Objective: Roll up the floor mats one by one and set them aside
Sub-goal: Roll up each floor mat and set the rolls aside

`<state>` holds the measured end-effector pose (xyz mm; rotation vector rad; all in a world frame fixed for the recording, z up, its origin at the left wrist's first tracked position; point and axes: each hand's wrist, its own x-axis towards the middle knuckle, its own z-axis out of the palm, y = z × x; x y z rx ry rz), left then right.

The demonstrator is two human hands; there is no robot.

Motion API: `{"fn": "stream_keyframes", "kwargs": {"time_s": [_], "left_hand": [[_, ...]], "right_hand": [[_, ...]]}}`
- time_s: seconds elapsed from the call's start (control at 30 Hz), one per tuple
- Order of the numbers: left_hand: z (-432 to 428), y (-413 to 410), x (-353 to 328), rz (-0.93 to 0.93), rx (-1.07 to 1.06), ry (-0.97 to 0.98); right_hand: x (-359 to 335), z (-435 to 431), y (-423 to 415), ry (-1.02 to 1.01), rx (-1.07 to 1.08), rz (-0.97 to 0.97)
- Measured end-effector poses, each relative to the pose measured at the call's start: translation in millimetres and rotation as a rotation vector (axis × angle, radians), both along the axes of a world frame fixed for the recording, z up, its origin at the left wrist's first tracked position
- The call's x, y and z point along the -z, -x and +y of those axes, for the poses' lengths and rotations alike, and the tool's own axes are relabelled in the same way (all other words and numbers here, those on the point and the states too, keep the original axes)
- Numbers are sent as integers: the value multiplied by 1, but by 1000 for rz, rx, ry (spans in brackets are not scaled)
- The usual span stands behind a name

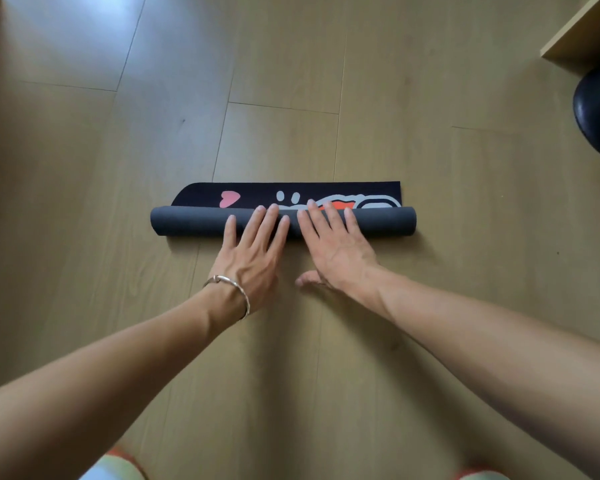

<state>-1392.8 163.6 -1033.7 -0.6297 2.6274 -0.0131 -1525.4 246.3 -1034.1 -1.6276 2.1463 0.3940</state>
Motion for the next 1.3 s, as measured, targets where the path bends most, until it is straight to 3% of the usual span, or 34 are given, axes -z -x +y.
{"fn": "stream_keyframes", "kwargs": {"time_s": [0.23, 0.37, 0.5, 0.6, 0.73, 0.9, 1.3], "left_hand": [[1, -3, 5, -33, 4, 4], [-8, 7, 2, -18, 6, -3], [-32, 24, -8, 218, -3, -58], [-56, 45, -15, 281, -128, -200], [-79, 69, -19, 154, -312, -368], [-87, 93, -23, -114, -304, -320], [-60, 80, -37, -115, -213, -193]], "right_hand": [[-1, -27, 20, -35, 41, -40], [-2, -21, 11, 82, 65, 24], [2, -14, 5, 78, 91, 33], [1, -22, 13, 38, 89, 11], [-4, -41, 30, -41, 65, -19], [-5, -50, 32, -129, 91, -63], [-22, -25, 24, -178, 26, -158]]}}
